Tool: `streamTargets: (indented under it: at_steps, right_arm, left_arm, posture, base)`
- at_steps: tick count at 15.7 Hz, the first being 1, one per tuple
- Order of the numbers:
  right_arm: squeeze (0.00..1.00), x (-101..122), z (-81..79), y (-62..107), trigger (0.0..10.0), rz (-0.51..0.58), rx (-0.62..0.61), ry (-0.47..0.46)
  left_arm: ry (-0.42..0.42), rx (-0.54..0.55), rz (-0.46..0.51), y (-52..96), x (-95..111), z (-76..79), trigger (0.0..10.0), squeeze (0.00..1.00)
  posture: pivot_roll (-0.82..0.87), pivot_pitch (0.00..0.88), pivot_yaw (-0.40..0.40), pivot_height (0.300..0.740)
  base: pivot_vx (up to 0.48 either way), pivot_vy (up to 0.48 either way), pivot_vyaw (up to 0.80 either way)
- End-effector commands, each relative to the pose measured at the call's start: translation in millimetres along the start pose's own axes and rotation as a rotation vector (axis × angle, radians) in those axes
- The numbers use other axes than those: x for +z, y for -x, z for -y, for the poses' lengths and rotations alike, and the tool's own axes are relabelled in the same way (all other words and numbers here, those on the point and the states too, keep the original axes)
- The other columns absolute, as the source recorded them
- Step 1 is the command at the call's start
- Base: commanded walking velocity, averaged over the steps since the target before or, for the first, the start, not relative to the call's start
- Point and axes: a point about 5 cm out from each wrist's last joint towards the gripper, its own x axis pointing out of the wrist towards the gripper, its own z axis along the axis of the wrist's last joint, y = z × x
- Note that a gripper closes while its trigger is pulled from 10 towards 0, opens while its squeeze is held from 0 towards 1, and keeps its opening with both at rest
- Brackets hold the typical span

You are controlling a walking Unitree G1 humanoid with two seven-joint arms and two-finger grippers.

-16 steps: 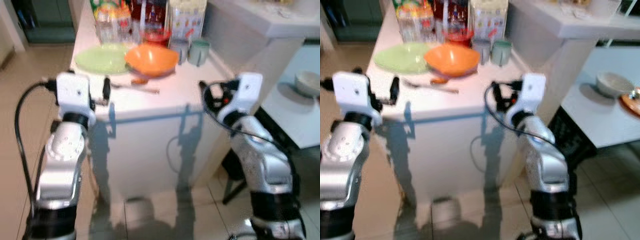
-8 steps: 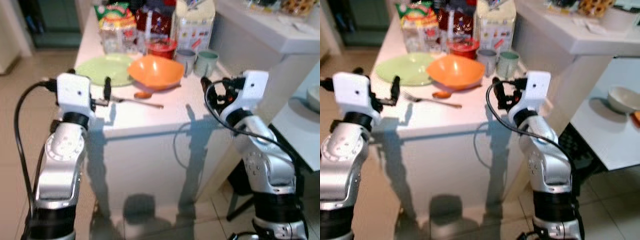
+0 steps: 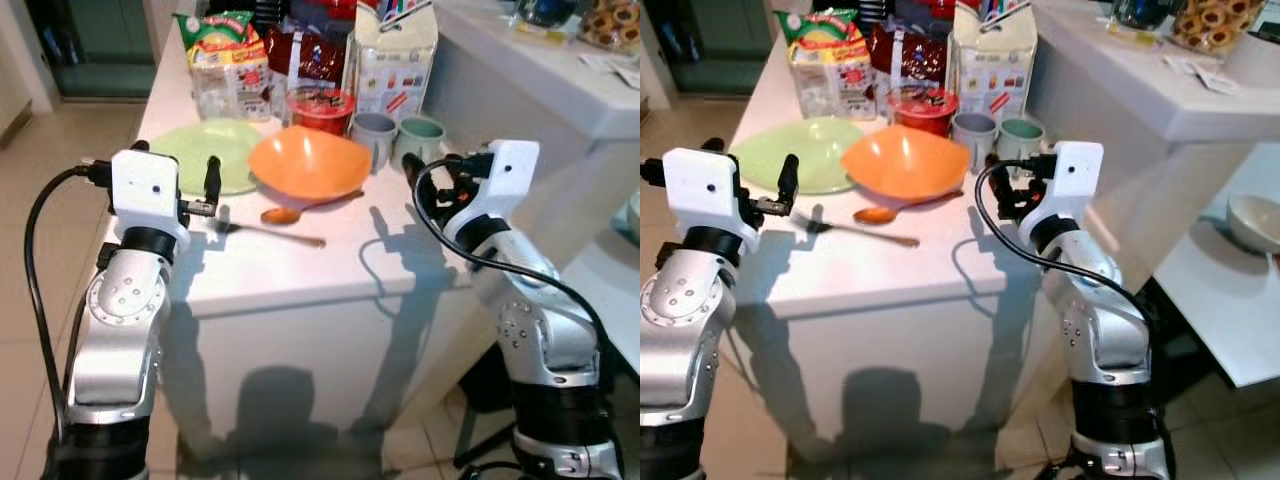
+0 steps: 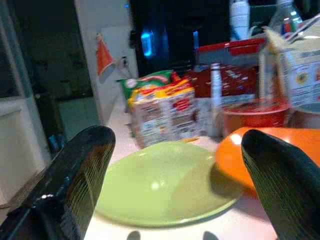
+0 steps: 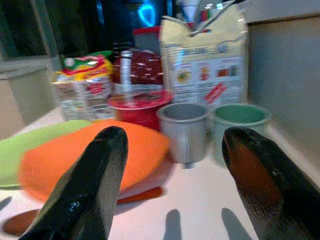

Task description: Setting the table

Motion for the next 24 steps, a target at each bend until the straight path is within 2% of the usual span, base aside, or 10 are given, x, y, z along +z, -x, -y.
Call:
streamTargets:
  at_steps: [1,5,7,9,10,15,19,20,22,24]
  right_arm:
    - [0.0,1,10.9,1.7,10.0,-0.017,-0.04,0.032]
    - [0.0,-5,14.1,4.0,10.0,-0.02,-0.063,0.022]
    - [0.0,-5,19.3,4.6,10.0,-0.016,-0.09,0.039]
    - [0.0,-7,22.1,2.4,10.0,-0.023,-0.093,0.038]
    - [1.0,-10,25.2,-1.5,10.0,-0.028,-0.101,0.055]
    - [1.0,-24,44.0,-29.6,10.0,-0.046,-0.161,0.108]
    - [1.0,-31,51.0,-54.6,10.0,-0.081,-0.179,0.186]
    - [0.78,-30,49.8,-61.4,10.0,-0.076,-0.173,0.18]
    - [0.0,-30,45.1,-69.1,10.0,-0.084,-0.142,0.229]
    - [0.0,-31,42.4,-75.0,10.0,-0.098,-0.136,0.262]
  left_arm:
    - [0.01,-0.036,0.009,-0.6,4,9.8,10.0,0.0]
    - [0.053,-0.149,0.046,3.1,11,18.8,10.0,0.0]
    - [0.115,-0.323,0.115,11.1,26,34.2,10.0,0.0]
    - [0.108,-0.386,0.137,11.1,33,39.8,10.0,0.0]
    - [0.114,-0.428,0.154,10.1,38,43.3,10.0,0.0]
    - [0.118,-0.55,0.145,13.3,42,53.3,10.0,0.0]
    - [0.136,-0.673,0.067,29.6,34,72.4,10.0,0.0]
    - [0.143,-0.667,0.058,32.3,33,74.4,10.0,0.0]
    - [0.144,-0.658,0.051,33.8,33,75.0,10.0,0.0]
    - [0.144,-0.653,0.038,35.8,34,74.6,10.0,0.0]
  posture:
    - [0.04,0.0,-0.081,0.74]
    - [0.04,0.0,-0.084,0.74]
    - [0.03,0.0,-0.084,0.74]
    - [0.03,0.0,-0.083,0.74]
    - [0.03,0.0,-0.081,0.74]
    - [0.03,0.0,-0.064,0.74]
    - [0.04,0.0,-0.089,0.74]
    - [0.05,0.0,-0.096,0.74]
    - [0.05,0.0,-0.106,0.74]
    - [0.07,0.0,-0.119,0.74]
  base:
    - [0.368,0.0,0.0]
    - [0.342,0.0,0.0]
    - [0.0,0.0,0.0]
    - [0.0,0.0,0.0]
    - [0.0,0.0,0.0]
    - [0.0,0.0,0.0]
    - [0.0,0.0,0.0]
    - [0.0,0.0,0.0]
    - [0.0,0.0,0.0]
    - [0.0,0.0,0.0]
